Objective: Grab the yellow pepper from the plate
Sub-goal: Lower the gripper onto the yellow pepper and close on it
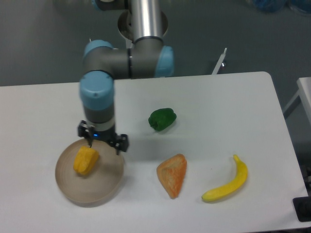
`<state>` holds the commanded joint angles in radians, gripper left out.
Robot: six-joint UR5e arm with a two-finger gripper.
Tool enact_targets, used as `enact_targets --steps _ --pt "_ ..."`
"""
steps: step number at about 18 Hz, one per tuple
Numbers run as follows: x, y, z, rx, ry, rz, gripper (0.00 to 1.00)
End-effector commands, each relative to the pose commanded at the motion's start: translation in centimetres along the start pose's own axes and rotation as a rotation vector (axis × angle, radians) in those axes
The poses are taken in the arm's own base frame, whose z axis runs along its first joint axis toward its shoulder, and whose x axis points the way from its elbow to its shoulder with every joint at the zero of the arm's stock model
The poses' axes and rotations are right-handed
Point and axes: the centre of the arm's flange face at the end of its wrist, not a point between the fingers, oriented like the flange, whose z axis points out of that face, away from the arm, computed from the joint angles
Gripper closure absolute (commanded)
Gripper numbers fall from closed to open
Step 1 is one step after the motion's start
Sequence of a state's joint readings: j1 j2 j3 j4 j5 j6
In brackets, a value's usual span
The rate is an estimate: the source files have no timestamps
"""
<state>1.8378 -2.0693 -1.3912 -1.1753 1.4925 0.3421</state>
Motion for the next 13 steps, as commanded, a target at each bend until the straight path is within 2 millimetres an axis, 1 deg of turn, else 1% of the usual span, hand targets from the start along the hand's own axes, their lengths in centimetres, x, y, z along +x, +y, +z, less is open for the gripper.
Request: enact_targets --steps 1,3,4,8,11,13 --pt "0.0 0.2 0.7 0.005 -0.005 0.001 0.00" --pt "0.1 0.3 1.5 0.031 -0.016 0.013 0.00" --pt "0.6 0.4 2.0 0.025 -0.015 0.022 0.00" --pt "1.0 0.6 3.2 0.007 -0.009 0.033 0.00" --pt "1.7 0.5 4.0 -0.003 -0.007 0.043 0.00" --pt "1.6 0.4 4.8 -0.014 -0.003 0.044 0.00"
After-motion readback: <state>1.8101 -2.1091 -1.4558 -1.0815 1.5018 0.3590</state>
